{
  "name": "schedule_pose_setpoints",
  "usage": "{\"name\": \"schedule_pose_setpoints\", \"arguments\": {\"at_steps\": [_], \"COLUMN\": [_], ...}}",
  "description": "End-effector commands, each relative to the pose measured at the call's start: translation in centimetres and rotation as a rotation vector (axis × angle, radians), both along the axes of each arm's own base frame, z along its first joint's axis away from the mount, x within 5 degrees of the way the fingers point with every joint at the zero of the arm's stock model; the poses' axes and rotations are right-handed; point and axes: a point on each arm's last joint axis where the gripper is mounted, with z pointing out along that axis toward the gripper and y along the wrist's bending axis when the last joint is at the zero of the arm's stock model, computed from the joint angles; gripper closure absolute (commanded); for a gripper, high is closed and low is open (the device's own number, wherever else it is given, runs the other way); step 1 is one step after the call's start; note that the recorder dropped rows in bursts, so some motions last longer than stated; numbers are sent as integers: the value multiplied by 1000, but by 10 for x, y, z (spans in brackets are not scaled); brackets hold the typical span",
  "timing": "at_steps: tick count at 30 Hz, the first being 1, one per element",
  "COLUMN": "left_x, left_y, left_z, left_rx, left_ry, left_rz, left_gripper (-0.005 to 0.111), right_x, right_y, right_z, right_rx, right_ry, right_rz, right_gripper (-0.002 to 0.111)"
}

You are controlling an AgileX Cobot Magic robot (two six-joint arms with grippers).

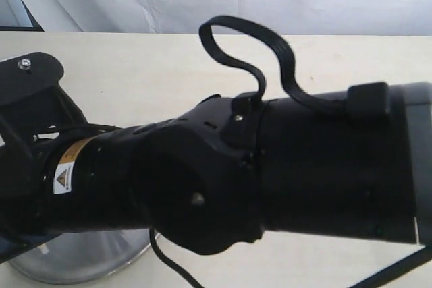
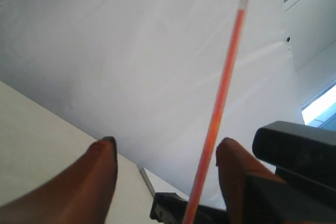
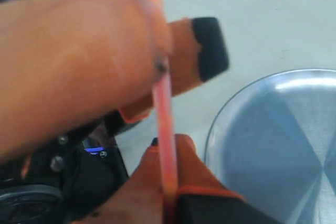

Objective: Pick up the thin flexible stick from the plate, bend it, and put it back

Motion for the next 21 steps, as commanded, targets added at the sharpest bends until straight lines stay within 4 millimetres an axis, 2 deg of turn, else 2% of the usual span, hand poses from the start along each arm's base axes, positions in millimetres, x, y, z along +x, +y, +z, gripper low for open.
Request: {"name": "schedule_pose_setpoints", "arguments": {"at_steps": [1,3,5,6,12,17,21], "left_x": [-2,-3,-3,-3,-2,-2,-2], "left_y": [-2,-4,-5,-5,-6,-6,-4], "left_z": [1,0,-2,-2,-7,-7,-4], "left_rx": [0,44,95,105,223,221,127], "left_ry": [-17,-28,-38,-40,-56,-54,-38], "left_rz": [-32,-38,-38,-36,-22,-20,-25], "left_gripper": [54,70,103,106,106,106,106], "right_x": [-10,-18,-23,-24,-30,-29,-25], "right_y": [8,12,13,11,-2,0,7], "right_z": [9,11,12,14,43,40,22], "right_rx": [-1,-13,-54,-78,-30,-46,-101], "right_ry": [-10,-40,-14,5,-33,-46,-54], "right_rz": [52,98,137,156,171,175,179], "right_gripper": [108,108,108,108,108,108,106]}}
